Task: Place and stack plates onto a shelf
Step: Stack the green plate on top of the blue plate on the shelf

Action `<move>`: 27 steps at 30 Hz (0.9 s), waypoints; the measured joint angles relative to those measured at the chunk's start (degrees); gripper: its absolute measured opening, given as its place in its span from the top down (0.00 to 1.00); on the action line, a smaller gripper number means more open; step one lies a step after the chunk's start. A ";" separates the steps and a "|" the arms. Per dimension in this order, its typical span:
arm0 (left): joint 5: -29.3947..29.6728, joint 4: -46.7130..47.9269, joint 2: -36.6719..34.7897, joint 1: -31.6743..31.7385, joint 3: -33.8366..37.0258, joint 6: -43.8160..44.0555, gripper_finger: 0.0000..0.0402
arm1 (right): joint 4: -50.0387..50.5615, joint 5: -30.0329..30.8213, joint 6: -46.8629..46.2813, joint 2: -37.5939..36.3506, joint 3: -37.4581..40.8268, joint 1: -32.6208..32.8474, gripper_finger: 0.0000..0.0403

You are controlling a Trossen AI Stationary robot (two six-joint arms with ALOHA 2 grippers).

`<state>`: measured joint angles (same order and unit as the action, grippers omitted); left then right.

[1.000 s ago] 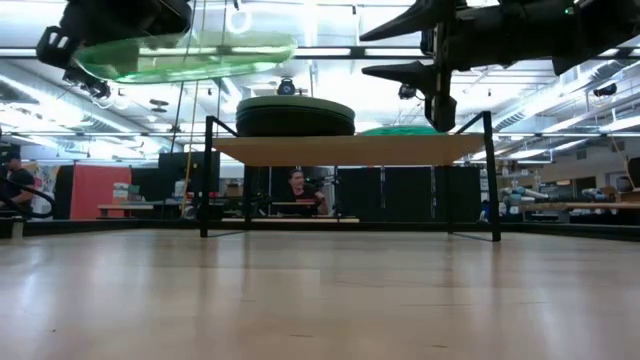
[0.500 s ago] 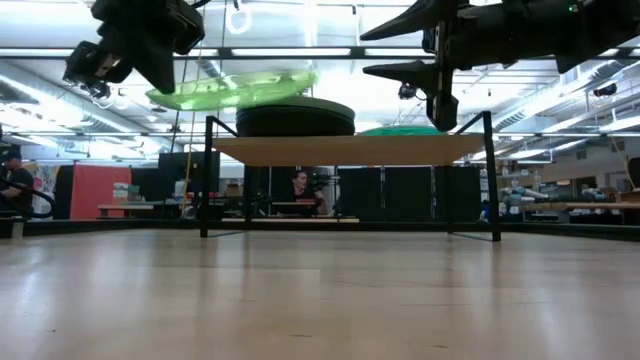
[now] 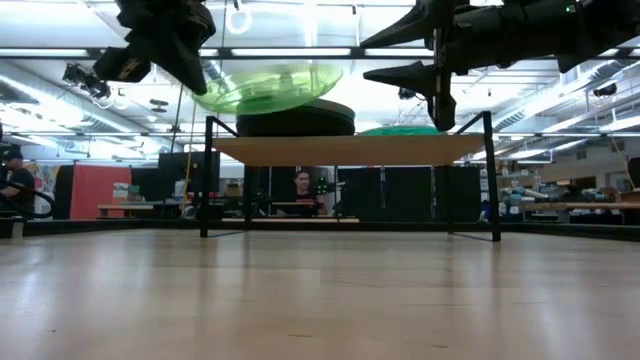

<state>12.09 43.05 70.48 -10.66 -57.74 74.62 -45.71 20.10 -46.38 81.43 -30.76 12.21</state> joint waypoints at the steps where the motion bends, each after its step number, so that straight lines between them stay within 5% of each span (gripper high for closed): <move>1: 0.79 -0.59 0.00 0.00 0.00 0.05 1.00 | 0.04 0.00 0.22 0.00 0.00 -0.02 0.61; 20: 4.73 -11.30 4.45 0.00 -0.04 -0.75 1.00 | 2.04 1.31 2.98 0.08 -0.01 -0.33 0.61; 27: 3.56 -11.50 4.63 0.00 -0.02 -0.91 1.00 | 2.77 1.31 2.89 0.04 0.00 -0.33 0.69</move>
<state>15.65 31.55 75.11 -10.66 -57.76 73.71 -42.94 21.41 -43.49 81.47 -30.76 11.88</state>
